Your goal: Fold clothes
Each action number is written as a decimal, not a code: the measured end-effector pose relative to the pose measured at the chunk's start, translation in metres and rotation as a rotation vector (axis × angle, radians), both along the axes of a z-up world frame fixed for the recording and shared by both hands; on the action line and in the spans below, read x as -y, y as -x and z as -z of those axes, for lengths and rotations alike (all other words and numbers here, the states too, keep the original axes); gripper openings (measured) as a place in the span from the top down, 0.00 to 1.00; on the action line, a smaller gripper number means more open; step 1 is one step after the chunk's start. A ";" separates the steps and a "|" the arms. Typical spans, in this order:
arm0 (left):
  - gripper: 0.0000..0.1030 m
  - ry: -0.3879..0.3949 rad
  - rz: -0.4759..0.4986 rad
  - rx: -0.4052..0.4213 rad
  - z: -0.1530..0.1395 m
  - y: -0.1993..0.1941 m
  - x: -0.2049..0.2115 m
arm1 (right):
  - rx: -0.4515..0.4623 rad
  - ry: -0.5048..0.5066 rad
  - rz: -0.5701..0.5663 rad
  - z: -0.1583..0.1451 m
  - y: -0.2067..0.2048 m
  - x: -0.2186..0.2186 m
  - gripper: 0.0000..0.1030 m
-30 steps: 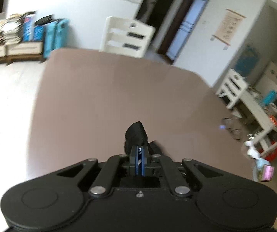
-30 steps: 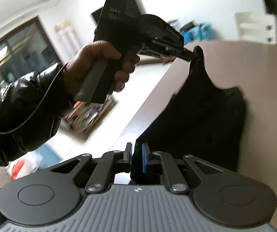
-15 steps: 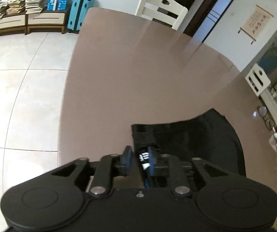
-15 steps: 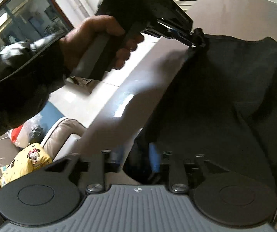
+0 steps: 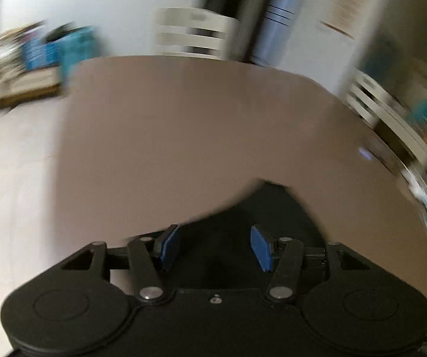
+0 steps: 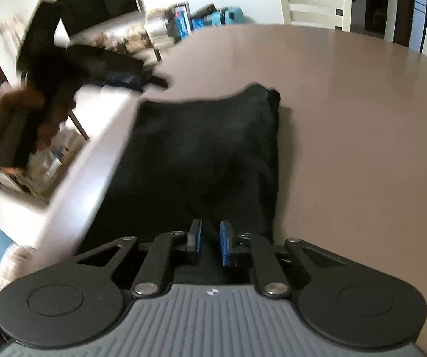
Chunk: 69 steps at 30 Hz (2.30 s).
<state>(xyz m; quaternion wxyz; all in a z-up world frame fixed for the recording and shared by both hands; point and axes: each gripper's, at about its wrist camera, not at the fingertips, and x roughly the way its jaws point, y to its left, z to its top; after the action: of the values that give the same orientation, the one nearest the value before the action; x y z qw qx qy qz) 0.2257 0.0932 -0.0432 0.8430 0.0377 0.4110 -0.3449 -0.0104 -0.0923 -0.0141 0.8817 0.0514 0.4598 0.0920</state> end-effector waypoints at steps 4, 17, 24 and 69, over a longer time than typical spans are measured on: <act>0.51 -0.050 0.116 -0.010 0.010 0.005 0.046 | -0.004 0.038 -0.038 0.009 -0.005 -0.003 0.87; 0.50 -0.154 0.082 -0.050 0.046 0.004 0.075 | -0.010 0.062 -0.099 0.016 -0.019 -0.033 0.87; 0.50 -0.160 0.010 -0.060 0.037 -0.001 0.081 | -0.015 0.067 -0.217 0.019 -0.003 -0.034 0.84; 0.33 -0.273 -0.217 -0.065 0.036 0.014 0.102 | 0.052 0.029 -0.572 0.023 -0.044 -0.030 0.64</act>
<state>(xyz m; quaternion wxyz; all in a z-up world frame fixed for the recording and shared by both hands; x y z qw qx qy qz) 0.2118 -0.0093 -0.0790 0.8485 0.0961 0.4830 -0.1938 0.0331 -0.0618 -0.0374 0.8322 -0.0954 0.4340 0.3318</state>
